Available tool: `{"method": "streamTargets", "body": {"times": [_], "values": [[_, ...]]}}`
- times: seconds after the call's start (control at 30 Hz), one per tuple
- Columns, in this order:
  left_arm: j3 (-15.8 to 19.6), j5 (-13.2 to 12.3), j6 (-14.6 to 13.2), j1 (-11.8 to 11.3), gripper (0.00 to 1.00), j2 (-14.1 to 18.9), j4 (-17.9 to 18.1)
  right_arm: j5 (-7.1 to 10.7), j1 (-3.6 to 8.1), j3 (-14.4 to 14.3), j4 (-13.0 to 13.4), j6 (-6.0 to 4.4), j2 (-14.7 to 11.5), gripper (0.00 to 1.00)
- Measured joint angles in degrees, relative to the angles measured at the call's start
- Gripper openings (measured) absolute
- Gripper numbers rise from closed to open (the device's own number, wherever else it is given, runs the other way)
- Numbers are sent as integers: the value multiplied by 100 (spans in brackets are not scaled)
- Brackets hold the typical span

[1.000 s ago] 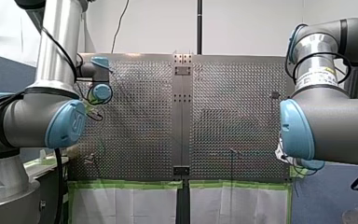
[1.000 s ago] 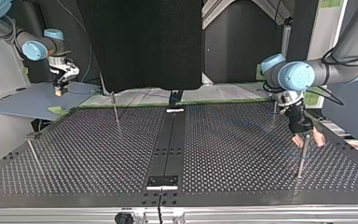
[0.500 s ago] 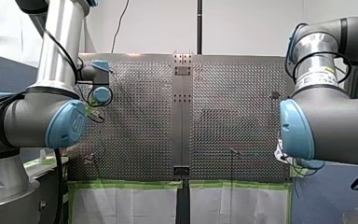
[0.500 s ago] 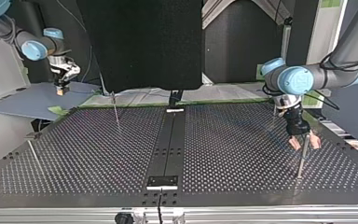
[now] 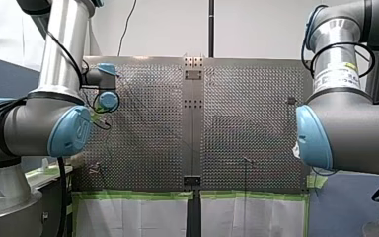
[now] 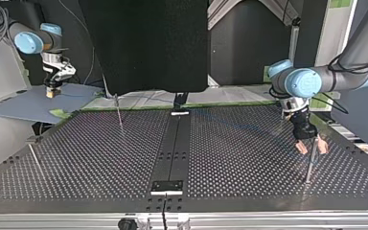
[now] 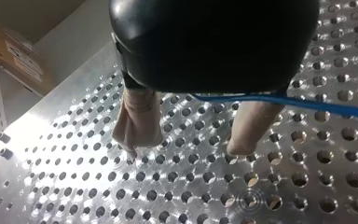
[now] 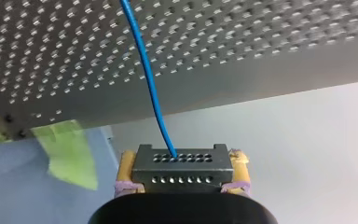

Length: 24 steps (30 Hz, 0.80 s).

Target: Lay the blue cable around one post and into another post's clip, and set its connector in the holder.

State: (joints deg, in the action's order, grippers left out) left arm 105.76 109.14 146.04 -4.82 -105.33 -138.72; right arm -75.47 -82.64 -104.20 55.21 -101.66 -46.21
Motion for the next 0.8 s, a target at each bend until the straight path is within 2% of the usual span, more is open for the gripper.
{"method": "streamTargets", "body": {"times": [0.1, 0.27, 0.37, 0.47, 0.53, 0.67, 0.8], "values": [[-1, -22, 1, 10, 100, 0, 5, -16, -29, -158, 20, -2, -159, 0], [2, -38, -3, 14, 100, 0, 10, -41, -93, -434, -174, 144, -456, 0], [3, -60, 38, 17, 100, -1, 11, -99, -120, -512, -284, 170, -628, 0], [3, -91, 83, 18, 100, 0, 3, -118, -135, -535, -418, 92, -799, 0], [2, -113, 119, 18, 100, 0, -2, -73, -138, -528, -483, -3, -919, 0], [2, -168, 223, 20, 100, 0, -4, 125, -142, -411, -636, -220, -1163, 0], [0, -186, 280, 20, 100, 0, -6, 373, -144, -213, -867, -278, -1421, 0]]}}
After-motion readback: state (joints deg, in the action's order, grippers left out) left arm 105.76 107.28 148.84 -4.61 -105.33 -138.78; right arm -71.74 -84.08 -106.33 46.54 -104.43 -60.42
